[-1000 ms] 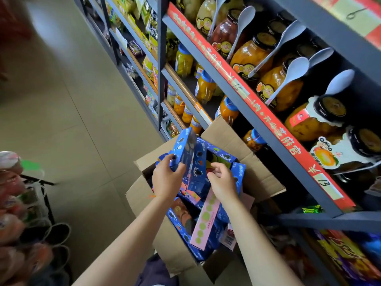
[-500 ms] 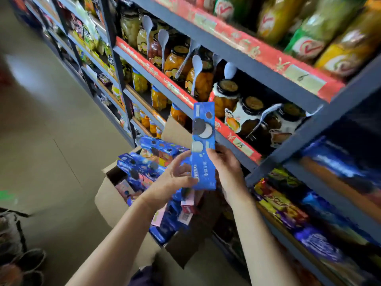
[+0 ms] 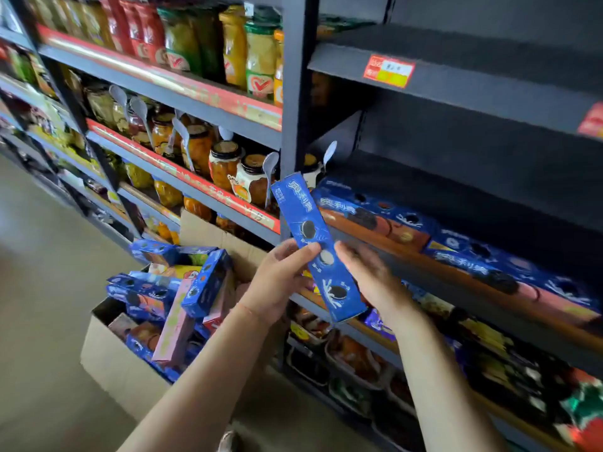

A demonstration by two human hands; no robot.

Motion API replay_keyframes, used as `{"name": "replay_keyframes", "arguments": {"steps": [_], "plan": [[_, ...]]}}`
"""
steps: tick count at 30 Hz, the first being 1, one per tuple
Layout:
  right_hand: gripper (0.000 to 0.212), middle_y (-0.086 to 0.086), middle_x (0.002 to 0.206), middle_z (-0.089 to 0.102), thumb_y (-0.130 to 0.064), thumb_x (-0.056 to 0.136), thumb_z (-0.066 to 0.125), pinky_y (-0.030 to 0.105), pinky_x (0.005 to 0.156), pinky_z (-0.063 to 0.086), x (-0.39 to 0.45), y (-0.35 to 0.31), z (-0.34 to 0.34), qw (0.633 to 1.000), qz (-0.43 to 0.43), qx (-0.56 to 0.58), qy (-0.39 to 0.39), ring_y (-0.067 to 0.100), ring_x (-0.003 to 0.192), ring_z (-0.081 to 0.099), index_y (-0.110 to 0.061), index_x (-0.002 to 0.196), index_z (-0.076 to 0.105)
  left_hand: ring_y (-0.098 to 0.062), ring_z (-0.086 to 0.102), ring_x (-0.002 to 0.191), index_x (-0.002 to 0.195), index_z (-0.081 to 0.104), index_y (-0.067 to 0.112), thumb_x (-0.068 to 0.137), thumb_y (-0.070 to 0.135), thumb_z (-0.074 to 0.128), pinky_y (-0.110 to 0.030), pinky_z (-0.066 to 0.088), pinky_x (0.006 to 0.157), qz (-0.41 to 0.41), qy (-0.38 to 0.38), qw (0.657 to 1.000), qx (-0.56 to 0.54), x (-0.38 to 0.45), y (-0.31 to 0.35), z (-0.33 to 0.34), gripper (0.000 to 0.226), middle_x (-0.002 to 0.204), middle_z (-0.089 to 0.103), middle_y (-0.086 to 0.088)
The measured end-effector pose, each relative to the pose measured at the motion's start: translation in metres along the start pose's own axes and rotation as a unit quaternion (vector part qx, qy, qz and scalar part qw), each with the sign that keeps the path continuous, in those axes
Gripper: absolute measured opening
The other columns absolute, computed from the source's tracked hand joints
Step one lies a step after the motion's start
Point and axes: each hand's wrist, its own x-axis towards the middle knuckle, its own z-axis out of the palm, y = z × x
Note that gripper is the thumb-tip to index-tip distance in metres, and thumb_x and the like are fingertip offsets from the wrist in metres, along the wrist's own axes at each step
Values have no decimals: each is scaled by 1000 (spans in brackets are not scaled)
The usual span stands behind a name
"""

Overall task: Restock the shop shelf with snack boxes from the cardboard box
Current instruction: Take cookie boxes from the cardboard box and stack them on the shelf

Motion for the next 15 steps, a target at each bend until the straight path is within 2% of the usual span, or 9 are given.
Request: {"name": "replay_keyframes", "arguments": {"steps": [2, 4, 6, 8, 12, 15], "plan": [[59, -10, 115, 70, -54, 77, 75, 24, 80, 54, -11, -2, -13, 999, -22, -39, -24, 2, 96, 69, -36, 125, 47, -35, 66, 94, 116, 63, -5, 78, 39, 78, -47, 51, 85, 13, 19, 999, 35, 2, 1, 20, 61, 109, 71, -19], [67, -9, 118, 67, -45, 70, 87, 30, 88, 55, -17, -1, -22, 996, -61, -59, -23, 4, 103, 68, -42, 122, 45, -39, 69, 98, 117, 60, -6, 76, 49, 77, -47, 56, 81, 18, 37, 998, 57, 3, 4, 39, 71, 113, 70, -25], [54, -12, 112, 71, -28, 77, 84, 24, 87, 55, -22, -4, -35, 995, -87, -39, -12, 2, 102, 68, -46, 116, 50, -42, 67, 102, 122, 58, -2, 83, 60, 68, -46, 54, 77, 16, 40, 998, 51, 4, 6, 54, 74, 116, 66, -28], [42, -19, 106, 72, -18, 85, 77, 17, 82, 52, -27, -8, -51, 995, -102, -4, -21, 0, 100, 68, -45, 112, 58, -38, 62, 99, 123, 64, 8, 86, 62, 56, -43, 51, 75, -2, 12, 1000, 19, 6, 8, 61, 66, 123, 65, -25], [31, -6, 102, 74, -23, 80, 72, 25, 80, 52, -32, -10, -72, 994, -99, 43, -12, 10, 92, 68, -23, 111, 67, -31, 65, 91, 115, 72, 12, 84, 50, 60, -42, 58, 76, -12, -49, 998, -29, 12, 12, 72, 50, 122, 67, -22], [21, -5, 98, 74, -13, 88, 72, 21, 75, 53, -31, -12, -80, 994, -103, 43, 12, 7, 88, 69, -23, 106, 66, -32, 67, 89, 110, 74, 14, 86, 46, 60, -42, 60, 75, -2, -62, 997, -36, 16, 14, 81, 42, 118, 67, -24]]}}
